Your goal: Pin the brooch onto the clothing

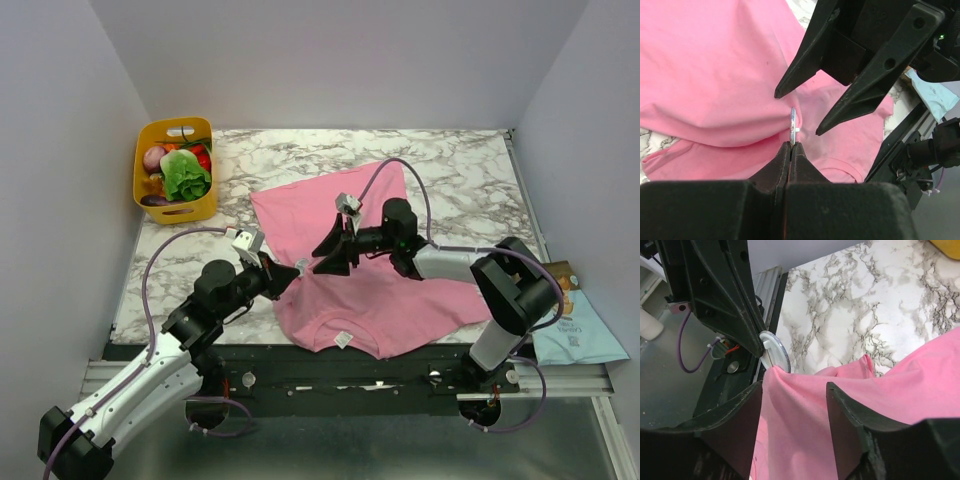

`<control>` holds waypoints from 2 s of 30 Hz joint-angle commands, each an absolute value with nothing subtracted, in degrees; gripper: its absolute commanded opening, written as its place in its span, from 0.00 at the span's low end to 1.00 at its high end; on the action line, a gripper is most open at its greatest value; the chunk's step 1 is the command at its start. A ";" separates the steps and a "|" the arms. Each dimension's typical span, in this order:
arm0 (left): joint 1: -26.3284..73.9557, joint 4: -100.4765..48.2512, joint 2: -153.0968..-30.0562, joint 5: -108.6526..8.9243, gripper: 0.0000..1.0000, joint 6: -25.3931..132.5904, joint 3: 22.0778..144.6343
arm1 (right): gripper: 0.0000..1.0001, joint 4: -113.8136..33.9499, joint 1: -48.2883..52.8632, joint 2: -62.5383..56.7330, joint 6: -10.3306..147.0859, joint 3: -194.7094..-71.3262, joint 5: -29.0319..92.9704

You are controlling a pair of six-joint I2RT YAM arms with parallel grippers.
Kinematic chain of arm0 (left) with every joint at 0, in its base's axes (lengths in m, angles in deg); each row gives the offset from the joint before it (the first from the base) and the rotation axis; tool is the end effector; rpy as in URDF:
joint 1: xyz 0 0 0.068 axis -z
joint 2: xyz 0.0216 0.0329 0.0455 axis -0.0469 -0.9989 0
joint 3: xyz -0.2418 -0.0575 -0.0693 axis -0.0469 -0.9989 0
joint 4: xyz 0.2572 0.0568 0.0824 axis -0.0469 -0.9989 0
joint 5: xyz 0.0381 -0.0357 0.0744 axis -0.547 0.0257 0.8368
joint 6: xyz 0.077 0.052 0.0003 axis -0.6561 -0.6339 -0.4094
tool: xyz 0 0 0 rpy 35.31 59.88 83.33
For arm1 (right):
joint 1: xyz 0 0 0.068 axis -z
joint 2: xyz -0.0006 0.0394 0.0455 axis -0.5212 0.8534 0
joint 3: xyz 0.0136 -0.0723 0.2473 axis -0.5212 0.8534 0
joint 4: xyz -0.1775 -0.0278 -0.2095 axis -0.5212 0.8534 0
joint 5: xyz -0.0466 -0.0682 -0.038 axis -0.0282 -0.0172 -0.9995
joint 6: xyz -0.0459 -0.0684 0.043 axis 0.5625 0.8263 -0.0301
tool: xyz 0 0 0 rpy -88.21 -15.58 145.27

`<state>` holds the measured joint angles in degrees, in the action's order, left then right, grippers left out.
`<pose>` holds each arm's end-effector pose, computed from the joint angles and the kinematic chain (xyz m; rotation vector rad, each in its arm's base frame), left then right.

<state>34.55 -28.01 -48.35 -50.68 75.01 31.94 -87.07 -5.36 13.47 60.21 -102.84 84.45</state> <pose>0.1754 -0.1498 0.2226 0.1918 1.8718 -1.0086 0.2570 0.2826 0.1808 -1.1640 1.4556 1.5132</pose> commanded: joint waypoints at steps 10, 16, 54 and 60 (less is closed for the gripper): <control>34.76 -28.13 -48.25 -49.16 0.00 75.15 32.28 | 0.73 -90.54 -5.24 9.09 61.83 -100.63 81.90; 34.76 -28.13 -48.60 -48.81 0.00 74.89 32.37 | 0.77 -90.54 -5.24 8.48 62.10 -100.27 81.81; 55.83 -54.05 -89.46 -7.60 0.00 72.60 59.25 | 1.00 -55.56 12.60 -3.12 40.56 -102.30 53.07; 63.22 -58.53 -100.88 1.45 0.00 72.34 66.45 | 1.00 -53.36 13.48 -2.95 42.05 -102.29 53.51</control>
<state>59.25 -53.71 -95.26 -8.70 72.65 61.60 -55.71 13.11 -3.43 42.18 -102.62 51.42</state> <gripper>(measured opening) 0.010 0.998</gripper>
